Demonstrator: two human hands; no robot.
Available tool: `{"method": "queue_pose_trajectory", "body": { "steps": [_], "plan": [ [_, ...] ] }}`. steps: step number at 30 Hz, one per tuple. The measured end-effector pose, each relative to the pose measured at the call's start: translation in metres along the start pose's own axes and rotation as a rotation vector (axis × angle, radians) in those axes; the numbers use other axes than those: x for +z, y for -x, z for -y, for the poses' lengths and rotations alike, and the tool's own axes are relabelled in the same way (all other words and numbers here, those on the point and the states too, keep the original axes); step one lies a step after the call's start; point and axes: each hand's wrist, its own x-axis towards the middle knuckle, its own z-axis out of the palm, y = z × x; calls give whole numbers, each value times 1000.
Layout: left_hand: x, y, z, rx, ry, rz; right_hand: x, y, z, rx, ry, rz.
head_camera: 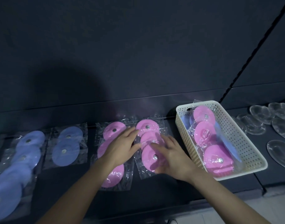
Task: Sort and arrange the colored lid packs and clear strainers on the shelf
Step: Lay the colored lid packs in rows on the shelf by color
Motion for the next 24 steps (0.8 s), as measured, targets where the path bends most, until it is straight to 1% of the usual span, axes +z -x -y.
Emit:
{"method": "queue_pose_trajectory", "body": {
  "steps": [2, 4, 7, 10, 13, 17, 22, 24],
  "plan": [
    [1, 16, 5, 32, 22, -15, 8, 4, 3, 28, 79, 46],
    [3, 35, 12, 47, 60, -29, 16, 4, 4, 35, 128, 25],
    [5, 64, 23, 25, 130, -47, 21, 7, 5, 38, 111, -49],
    [7, 90, 34, 23, 109, -49, 23, 9, 6, 24, 86, -126],
    [12, 107, 40, 4, 67, -41, 26, 10, 8, 60, 79, -115],
    [25, 110, 44, -56, 32, -35, 28, 9, 8, 85, 79, -99],
    [36, 102, 31, -129, 72, -117, 24, 11, 8, 91, 72, -89],
    [37, 99, 26, -138, 54, -119, 22, 11, 8, 91, 76, -71]
  ]
}}
